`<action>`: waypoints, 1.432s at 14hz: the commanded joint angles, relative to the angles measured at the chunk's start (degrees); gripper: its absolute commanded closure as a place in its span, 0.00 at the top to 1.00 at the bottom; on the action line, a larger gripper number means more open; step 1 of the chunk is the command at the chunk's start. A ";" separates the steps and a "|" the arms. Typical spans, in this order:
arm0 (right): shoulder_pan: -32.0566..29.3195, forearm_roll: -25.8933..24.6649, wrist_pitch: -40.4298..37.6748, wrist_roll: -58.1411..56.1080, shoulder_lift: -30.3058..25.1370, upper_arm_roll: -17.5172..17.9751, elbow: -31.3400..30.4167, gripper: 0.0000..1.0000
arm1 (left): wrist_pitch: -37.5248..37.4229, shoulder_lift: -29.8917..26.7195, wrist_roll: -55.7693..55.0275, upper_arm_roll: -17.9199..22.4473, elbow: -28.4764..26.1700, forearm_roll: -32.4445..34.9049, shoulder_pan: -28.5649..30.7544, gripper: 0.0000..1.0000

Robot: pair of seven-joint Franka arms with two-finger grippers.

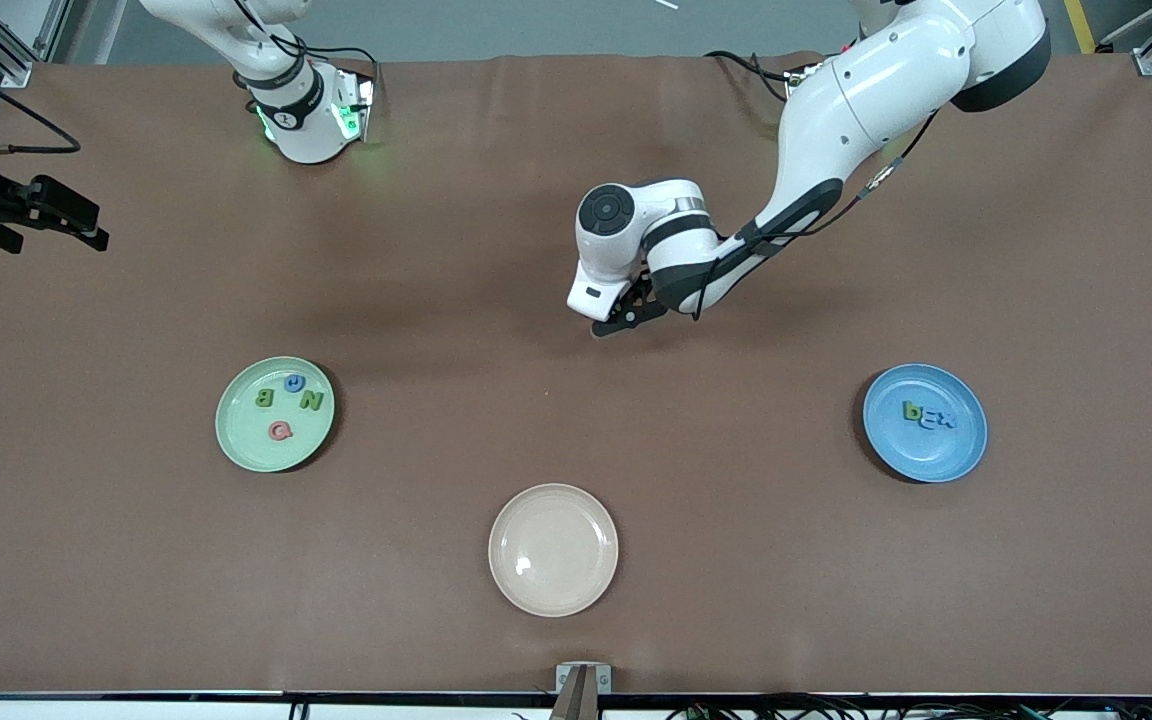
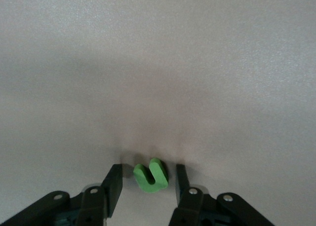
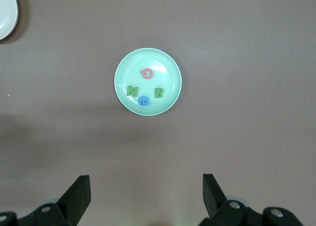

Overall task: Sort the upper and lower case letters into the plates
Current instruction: 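Carry the green u to the blue plate with the left gripper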

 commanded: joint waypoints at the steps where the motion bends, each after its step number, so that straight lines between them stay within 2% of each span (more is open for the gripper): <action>1: 0.12 -0.23 -0.10 0.98 -0.53 0.21 -0.77 1.00 | 1.21 -0.87 -2.09 0.03 -1.24 0.23 0.35 0.45; 3: 0.12 -0.22 -0.36 0.99 -0.62 0.21 -0.77 1.00 | 1.30 -0.87 -2.62 0.03 -1.24 0.23 0.35 0.42; 7: 0.12 -0.23 -0.46 1.07 -0.80 0.21 -0.77 1.00 | 1.30 -0.87 -2.63 0.03 -1.24 0.23 0.35 0.27; 10: 0.03 -0.23 -0.28 1.51 -0.80 0.21 -0.77 1.00 | 1.21 -0.96 -2.63 0.03 -1.15 0.23 0.35 0.23; 13: -0.06 -0.14 -0.28 1.51 -0.80 0.21 -0.77 1.00 | 0.77 -2.54 -4.98 -0.32 -1.07 0.32 0.44 0.09; 15: -0.06 -0.23 -0.28 1.51 -0.80 0.21 -0.77 1.00 | 0.51 -4.20 -5.35 -1.20 -1.06 0.23 0.97 0.04; 17: -0.06 -0.23 -0.45 1.42 -0.80 0.12 -0.77 1.00 | -4.12 -6.66 -4.57 -1.99 -0.80 0.23 1.32 0.00; 18: -0.15 -0.23 -0.37 1.51 -0.80 0.12 -0.77 1.00 | -6.68 -8.24 -4.21 -3.47 -0.71 0.23 2.89 0.00; 20: -0.15 -0.23 -0.45 1.51 -0.80 0.12 -0.77 1.00 | -9.15 -9.40 -0.28 -9.78 -0.89 -0.29 10.42 0.00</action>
